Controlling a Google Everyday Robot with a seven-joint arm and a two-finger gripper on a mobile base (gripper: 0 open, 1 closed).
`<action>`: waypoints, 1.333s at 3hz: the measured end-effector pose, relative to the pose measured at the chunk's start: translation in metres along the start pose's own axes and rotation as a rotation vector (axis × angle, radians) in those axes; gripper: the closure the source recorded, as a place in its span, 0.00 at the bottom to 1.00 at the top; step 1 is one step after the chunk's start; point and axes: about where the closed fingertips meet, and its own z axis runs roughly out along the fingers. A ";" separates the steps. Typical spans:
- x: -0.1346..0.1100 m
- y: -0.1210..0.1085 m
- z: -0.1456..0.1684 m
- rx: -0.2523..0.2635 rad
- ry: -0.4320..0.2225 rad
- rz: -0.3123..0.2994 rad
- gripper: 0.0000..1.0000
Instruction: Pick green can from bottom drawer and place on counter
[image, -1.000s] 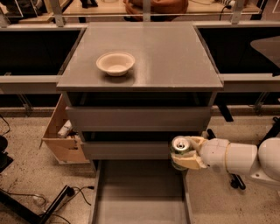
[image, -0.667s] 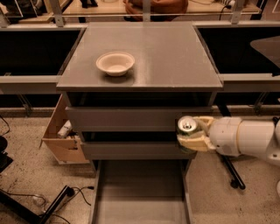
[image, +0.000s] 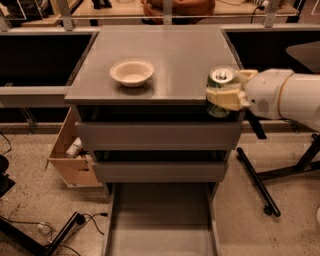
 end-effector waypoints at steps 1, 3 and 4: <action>-0.050 -0.054 0.014 0.111 -0.067 0.053 1.00; -0.098 -0.109 0.069 0.134 -0.124 0.118 1.00; -0.096 -0.146 0.122 0.095 -0.101 0.151 1.00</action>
Offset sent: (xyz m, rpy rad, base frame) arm 0.2162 -0.0344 0.0874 0.2376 -0.0301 -0.2448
